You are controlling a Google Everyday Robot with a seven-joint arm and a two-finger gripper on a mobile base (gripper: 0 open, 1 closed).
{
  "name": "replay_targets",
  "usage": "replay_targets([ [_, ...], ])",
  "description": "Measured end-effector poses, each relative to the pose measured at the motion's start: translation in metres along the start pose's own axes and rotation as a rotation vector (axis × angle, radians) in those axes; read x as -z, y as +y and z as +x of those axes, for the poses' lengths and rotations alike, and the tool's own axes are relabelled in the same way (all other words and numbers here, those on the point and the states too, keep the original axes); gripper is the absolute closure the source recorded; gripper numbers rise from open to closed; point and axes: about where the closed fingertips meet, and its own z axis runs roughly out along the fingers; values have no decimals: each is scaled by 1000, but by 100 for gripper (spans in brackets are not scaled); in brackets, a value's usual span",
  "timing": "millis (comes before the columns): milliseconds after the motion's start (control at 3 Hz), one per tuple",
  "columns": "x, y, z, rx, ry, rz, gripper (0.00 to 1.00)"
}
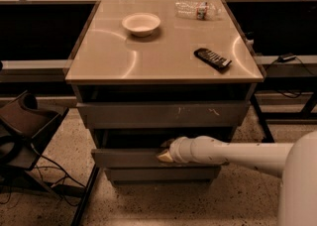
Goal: Open middle drawer
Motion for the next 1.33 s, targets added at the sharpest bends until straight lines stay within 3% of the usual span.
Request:
replay_targets([
  [667,4,10,3,8,-11,-17,100],
  [1333,24,48,14,13,-21,2,100],
])
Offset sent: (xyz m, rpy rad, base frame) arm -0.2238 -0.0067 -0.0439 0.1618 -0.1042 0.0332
